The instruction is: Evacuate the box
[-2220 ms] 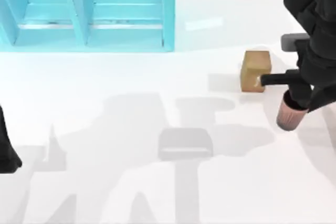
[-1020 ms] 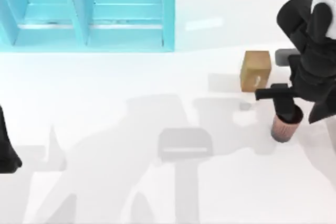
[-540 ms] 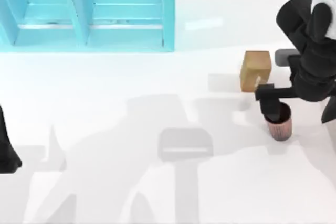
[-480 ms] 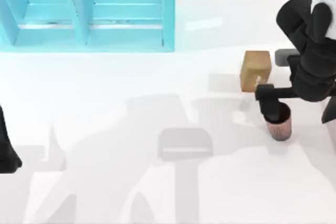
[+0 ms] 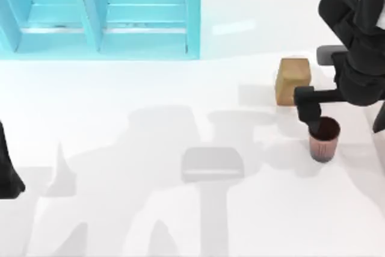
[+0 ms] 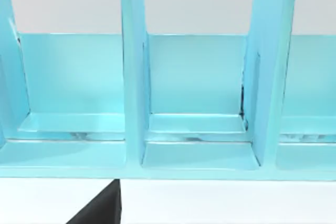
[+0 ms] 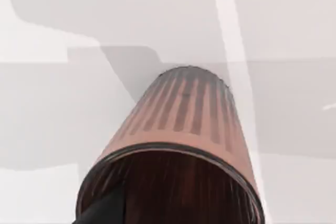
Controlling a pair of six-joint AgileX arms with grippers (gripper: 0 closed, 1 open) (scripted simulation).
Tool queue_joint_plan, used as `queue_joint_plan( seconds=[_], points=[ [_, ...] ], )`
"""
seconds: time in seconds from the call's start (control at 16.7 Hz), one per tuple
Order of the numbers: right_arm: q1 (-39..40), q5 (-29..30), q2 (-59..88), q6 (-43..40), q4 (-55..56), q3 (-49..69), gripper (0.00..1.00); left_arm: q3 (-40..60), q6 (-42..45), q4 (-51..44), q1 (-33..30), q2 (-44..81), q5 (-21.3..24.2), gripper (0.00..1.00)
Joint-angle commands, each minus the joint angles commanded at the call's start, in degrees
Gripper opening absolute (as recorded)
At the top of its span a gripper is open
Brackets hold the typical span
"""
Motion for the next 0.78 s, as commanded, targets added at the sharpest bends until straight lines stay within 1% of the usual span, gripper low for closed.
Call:
queue_joint_plan(
  seconds=[0.6,0.78],
  points=[
    [0.0,-0.2,-2.5,-0.3,-14.7,11.9,1.0,0.0,0.0,0.0,0.0,0.0,0.0,1.0],
    [-0.2,0.1,-3.1,-0.2,-16.6,13.6,1.0,0.0,0.0,0.0,0.0,0.0,0.0,1.0]
  ],
)
